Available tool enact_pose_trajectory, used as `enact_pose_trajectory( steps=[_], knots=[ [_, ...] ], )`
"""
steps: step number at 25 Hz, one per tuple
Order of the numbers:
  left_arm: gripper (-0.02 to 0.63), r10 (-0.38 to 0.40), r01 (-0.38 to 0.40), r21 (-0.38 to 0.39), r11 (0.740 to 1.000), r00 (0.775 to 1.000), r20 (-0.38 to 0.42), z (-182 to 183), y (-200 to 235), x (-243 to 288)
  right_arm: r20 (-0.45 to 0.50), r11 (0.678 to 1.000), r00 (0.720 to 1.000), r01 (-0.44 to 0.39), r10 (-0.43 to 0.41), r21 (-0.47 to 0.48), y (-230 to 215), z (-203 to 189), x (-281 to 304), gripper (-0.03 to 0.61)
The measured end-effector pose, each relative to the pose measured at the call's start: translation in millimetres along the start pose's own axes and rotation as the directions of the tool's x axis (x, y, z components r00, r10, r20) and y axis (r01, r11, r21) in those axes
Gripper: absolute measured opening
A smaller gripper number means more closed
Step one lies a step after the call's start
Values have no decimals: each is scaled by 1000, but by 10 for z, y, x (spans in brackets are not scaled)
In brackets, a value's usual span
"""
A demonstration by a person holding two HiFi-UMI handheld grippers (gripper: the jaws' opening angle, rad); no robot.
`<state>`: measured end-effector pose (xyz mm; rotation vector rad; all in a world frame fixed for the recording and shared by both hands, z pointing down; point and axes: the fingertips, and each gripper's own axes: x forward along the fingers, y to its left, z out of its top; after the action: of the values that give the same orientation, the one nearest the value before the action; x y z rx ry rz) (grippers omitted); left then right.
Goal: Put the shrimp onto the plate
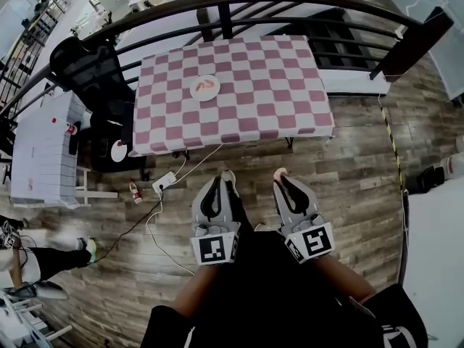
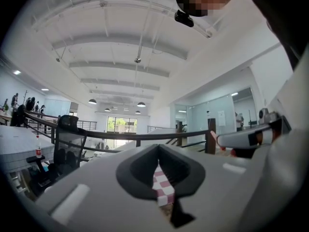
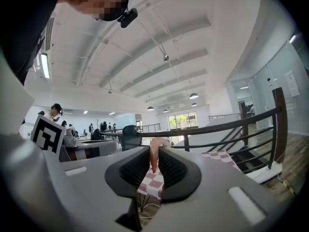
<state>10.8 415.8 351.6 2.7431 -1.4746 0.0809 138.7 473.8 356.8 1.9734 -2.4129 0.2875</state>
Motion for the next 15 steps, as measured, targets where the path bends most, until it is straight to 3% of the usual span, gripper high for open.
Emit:
enact_pose_trajectory(
  steps=[10,15],
  knots=[
    [9,-34,34,-39,999,999,2,114,324,1217,-54,999,998,31,-32,-19,-552,214,1016,55],
    [9,-37,38,-62,997,999,21,173,1075,1532,-56,997,998,8,-12,-74,-202,377,1848,55]
  ],
)
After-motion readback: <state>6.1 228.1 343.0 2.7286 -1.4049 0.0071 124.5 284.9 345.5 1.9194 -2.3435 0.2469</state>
